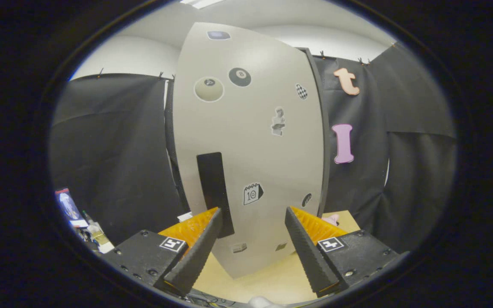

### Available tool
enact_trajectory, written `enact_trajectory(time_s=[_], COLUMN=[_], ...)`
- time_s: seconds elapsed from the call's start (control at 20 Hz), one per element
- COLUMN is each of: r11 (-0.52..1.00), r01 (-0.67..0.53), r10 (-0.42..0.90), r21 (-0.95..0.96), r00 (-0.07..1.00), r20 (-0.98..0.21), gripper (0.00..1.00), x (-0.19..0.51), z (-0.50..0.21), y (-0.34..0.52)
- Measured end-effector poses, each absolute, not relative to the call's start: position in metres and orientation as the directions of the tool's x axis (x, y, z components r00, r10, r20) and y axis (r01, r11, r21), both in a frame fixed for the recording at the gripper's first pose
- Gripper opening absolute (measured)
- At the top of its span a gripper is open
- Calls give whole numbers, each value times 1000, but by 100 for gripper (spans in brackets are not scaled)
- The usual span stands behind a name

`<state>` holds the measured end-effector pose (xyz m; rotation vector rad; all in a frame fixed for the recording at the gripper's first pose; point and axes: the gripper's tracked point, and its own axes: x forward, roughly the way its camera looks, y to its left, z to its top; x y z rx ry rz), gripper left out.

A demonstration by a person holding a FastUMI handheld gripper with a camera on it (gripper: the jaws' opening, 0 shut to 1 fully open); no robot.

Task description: Open the shoe cabinet door, grab the shoes and put them into the shoe cabinet, then close the shoe cabinet door.

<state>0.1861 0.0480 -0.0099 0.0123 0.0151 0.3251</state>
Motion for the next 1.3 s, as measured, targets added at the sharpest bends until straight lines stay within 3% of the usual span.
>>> enact_trajectory(time_s=[0.6,1.3], r11=[991,998], r01=[-132,-56], r10=[130,55], r21=[38,1], r00=[991,994], r20=[31,94], gripper=[97,97], x=[121,67], z=[41,39], y=[16,-16])
